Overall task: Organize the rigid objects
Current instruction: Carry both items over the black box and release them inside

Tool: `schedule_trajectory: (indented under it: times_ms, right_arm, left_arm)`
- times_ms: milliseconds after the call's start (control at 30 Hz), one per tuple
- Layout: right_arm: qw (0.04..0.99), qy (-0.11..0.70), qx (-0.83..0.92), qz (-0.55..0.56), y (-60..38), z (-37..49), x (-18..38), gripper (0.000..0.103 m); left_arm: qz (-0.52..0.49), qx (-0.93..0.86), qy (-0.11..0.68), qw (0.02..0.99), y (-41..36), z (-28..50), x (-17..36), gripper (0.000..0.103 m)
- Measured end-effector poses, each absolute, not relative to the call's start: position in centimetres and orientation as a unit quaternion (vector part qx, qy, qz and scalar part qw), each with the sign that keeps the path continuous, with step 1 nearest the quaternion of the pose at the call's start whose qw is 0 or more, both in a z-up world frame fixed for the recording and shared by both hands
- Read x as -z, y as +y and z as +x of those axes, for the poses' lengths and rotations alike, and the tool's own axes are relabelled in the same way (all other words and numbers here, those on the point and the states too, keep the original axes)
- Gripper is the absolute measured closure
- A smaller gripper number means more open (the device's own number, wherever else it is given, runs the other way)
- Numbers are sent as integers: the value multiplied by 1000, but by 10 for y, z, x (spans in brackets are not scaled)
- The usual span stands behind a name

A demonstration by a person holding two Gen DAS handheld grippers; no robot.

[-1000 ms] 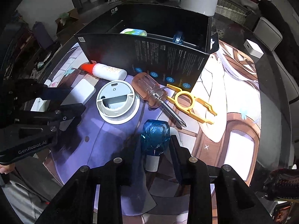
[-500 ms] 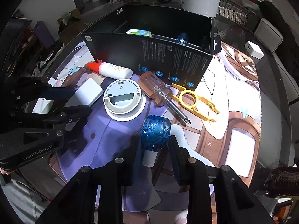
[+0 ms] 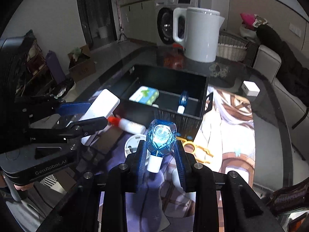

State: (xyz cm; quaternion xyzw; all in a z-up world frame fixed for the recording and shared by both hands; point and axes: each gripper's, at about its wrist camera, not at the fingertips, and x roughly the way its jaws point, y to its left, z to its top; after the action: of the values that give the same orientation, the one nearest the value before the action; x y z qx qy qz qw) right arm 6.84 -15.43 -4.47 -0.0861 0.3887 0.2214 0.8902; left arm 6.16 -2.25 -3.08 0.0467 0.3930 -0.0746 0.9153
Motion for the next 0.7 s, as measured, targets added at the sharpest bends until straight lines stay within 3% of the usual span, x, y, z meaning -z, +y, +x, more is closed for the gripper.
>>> schedule_trajectory:
  times_ms: [367,700]
  right_arm:
    - [969,163,-175,-68,-175,15,-16,74]
    - [963,163,-200,-82,-164,11,-12,74]
  left_arm:
    - [8,82,231,969,-3,25,-22,65]
    - [8,87,224,971,-4,28,-20,65]
